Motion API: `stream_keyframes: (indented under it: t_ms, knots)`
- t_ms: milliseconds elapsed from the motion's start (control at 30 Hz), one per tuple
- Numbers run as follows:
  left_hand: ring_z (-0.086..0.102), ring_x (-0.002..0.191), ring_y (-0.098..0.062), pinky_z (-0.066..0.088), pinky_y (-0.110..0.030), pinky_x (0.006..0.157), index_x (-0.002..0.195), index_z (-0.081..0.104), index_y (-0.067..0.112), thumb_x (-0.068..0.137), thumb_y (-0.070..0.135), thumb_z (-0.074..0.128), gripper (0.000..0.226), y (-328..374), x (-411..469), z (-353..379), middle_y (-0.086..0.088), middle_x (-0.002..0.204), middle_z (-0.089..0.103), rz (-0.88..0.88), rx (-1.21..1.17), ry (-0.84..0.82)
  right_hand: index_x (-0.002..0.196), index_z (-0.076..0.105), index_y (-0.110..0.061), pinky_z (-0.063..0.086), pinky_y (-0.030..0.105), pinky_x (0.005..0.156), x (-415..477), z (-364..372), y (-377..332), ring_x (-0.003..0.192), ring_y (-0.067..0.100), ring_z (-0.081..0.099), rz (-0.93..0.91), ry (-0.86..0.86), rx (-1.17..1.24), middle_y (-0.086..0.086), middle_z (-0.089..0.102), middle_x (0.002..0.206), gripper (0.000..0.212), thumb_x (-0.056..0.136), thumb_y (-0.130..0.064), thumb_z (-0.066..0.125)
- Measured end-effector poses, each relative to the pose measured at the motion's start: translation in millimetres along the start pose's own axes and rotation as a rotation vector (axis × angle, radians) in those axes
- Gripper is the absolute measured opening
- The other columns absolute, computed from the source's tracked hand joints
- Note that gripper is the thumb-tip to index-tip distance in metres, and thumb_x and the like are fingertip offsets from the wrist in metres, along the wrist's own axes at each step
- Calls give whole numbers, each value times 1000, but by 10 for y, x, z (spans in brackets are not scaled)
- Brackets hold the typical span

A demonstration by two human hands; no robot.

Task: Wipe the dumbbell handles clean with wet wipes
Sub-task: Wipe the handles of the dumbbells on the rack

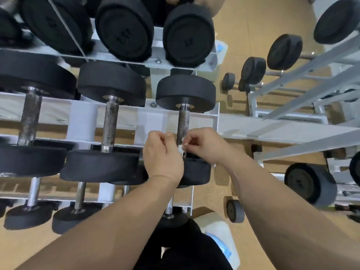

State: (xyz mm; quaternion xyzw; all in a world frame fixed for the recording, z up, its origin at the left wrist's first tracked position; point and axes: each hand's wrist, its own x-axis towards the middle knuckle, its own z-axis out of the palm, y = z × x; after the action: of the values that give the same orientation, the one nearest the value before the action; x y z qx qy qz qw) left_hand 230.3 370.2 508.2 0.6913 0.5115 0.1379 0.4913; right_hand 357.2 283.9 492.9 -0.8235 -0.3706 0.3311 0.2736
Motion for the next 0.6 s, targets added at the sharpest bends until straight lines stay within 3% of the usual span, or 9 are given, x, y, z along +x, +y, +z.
stream_keyframes:
  t_ms: [100, 233, 333, 467, 600]
  knots:
    - [52, 91, -29, 44, -46, 81, 84, 44, 22, 92, 57, 27, 40, 11, -6, 47, 1, 87, 55, 31, 77, 44, 83, 62, -22, 42, 23, 65, 182, 35, 34, 69, 6, 57, 19, 268, 120, -13, 61, 73, 12, 93, -21, 67]
    - [52, 83, -25, 39, -39, 73, 78, 42, 25, 101, 47, 36, 32, 3, 6, 69, 2, 82, 54, 21, 142, 21, 89, 54, -21, 42, 29, 67, 358, 123, 34, 75, 14, 56, 39, 466, 224, -2, 62, 84, 11, 98, -23, 60]
    - [53, 77, -24, 42, -39, 69, 80, 44, 20, 100, 46, 44, 33, 24, 4, 69, -1, 79, 55, 0, 168, -1, 85, 53, -23, 41, 23, 64, 242, 171, 129, 72, 6, 55, 25, 386, 308, -9, 60, 78, 15, 96, -25, 62]
    - [50, 72, -23, 39, -38, 67, 81, 44, 17, 96, 45, 52, 33, 55, -12, 53, 0, 75, 52, -21, 162, -24, 73, 59, -25, 44, 20, 62, 65, 166, 273, 64, 6, 54, -26, 171, 403, -10, 60, 69, 24, 81, -23, 81]
    - [42, 65, -19, 38, -36, 64, 78, 41, 16, 96, 43, 54, 35, 81, -33, 61, 2, 69, 45, -43, 138, -33, 76, 58, -23, 43, 22, 60, 188, 142, 239, 61, 6, 49, -37, 247, 399, -8, 56, 68, 20, 86, -22, 75]
